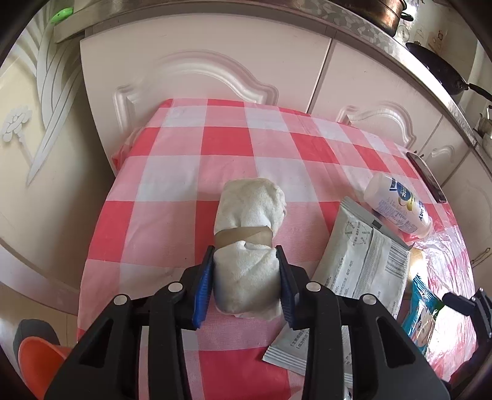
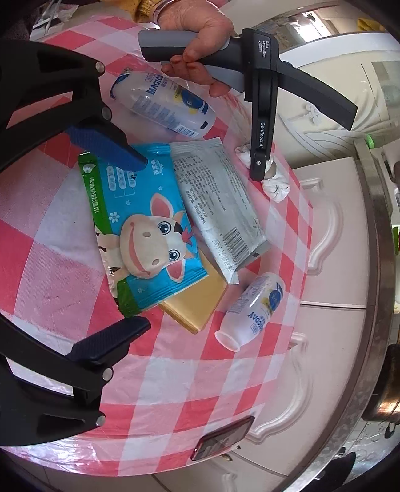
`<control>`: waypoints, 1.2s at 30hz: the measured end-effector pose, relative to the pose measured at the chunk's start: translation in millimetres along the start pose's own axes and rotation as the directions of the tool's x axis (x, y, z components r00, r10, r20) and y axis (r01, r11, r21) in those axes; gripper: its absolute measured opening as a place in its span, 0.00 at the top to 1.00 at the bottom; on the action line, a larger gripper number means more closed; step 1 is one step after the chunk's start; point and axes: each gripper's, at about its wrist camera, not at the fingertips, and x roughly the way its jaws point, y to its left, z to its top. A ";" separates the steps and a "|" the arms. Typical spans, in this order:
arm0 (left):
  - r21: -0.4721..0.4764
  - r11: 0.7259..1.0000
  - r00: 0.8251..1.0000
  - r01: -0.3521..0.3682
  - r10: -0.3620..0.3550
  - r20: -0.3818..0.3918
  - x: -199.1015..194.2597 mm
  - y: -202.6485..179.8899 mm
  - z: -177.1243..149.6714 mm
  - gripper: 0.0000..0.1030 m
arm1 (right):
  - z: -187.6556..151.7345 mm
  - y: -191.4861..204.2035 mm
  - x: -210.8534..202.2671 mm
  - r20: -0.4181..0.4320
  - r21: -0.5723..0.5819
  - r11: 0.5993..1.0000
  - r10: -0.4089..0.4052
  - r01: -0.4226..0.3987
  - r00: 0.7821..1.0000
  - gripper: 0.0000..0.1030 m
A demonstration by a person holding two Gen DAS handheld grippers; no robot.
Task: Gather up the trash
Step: 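Grasp the white cloth roll with the left gripper while the right grasps the cow-print wipes pack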
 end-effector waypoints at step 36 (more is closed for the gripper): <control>0.004 0.970 0.970 0.244 -0.244 0.005 -29.4 -24.2 -51.6 0.64 | 6.0 -16.9 20.4 -0.034 0.209 0.977 -0.037 0.043 0.999 0.38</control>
